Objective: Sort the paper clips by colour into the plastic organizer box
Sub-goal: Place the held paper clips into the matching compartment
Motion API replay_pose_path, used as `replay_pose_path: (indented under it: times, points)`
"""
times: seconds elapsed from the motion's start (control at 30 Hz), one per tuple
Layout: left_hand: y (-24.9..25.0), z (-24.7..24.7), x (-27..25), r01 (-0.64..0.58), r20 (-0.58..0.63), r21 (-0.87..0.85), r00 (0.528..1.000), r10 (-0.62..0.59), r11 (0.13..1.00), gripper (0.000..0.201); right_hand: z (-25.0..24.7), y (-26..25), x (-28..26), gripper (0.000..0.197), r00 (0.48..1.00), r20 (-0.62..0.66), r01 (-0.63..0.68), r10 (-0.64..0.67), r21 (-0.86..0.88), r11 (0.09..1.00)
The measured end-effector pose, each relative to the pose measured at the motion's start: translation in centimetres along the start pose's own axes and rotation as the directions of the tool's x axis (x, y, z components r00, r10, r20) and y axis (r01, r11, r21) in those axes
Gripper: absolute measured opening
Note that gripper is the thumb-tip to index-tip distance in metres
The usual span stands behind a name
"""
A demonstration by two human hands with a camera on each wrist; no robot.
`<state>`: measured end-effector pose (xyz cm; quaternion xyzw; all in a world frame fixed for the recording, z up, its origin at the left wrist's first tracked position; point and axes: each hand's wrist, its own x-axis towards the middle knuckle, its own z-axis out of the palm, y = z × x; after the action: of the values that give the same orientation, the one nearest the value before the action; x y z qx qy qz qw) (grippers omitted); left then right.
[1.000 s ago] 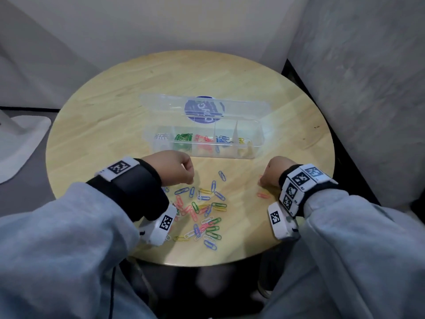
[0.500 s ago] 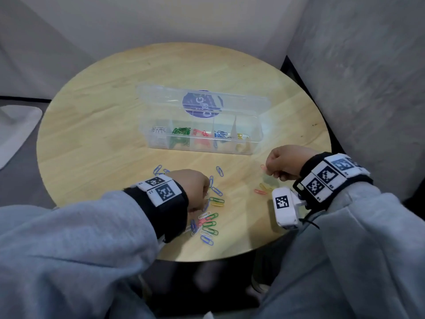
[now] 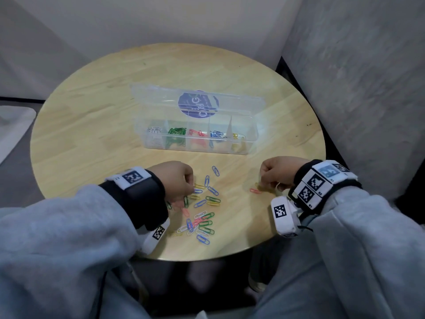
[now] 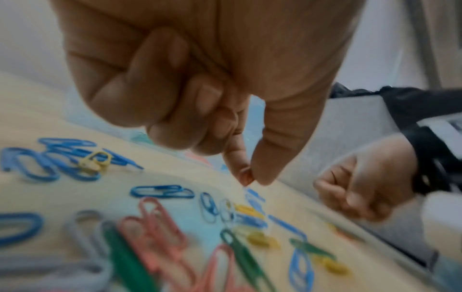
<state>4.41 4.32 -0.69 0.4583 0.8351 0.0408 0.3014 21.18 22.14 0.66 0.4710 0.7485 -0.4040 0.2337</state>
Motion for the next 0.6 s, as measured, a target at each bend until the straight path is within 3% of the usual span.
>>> replay_pose_path:
  times: [0.1,0.17,0.23,0.4,0.53,0.6]
  points:
    - [-0.8,-0.9,0.3,0.060,0.064,-0.270,0.997,-0.045,0.961,0.021,0.4,-0.1,-0.3,0.021,0.999,-0.021,0.040,-0.042,-0.056,0.998]
    - [-1.0,-1.5,0.3,0.130,0.129,-0.505,0.989,-0.075,0.853,0.023,0.5,-0.2,-0.3,0.021,0.998,0.005,0.055,-0.055,0.030,0.998]
    - [-1.2,-2.0,0.4,0.167,0.142,-0.632,0.985,-0.099,0.756,0.022,0.5,-0.2,-0.1,0.024,0.999,-0.011,0.036,-0.035,0.124,0.992]
    - [-1.5,-2.8,0.2,0.164,0.140,-0.843,0.986,-0.085,0.512,0.013,0.9,-0.6,0.0,0.036,0.999,0.016,-0.045,0.042,0.227,0.973]
    - [-1.8,-2.9,0.3,0.174,0.143,-0.893,0.984,-0.106,0.416,0.023,0.5,-0.4,-0.1,0.027,1.000,0.030,-0.016,0.006,0.369,0.929]
    - [-1.9,-3.0,0.3,0.177,0.149,-0.910,0.984,-0.102,0.375,0.023,0.2,-0.2,0.0,0.026,0.999,-0.008,0.041,-0.041,0.358,0.933]
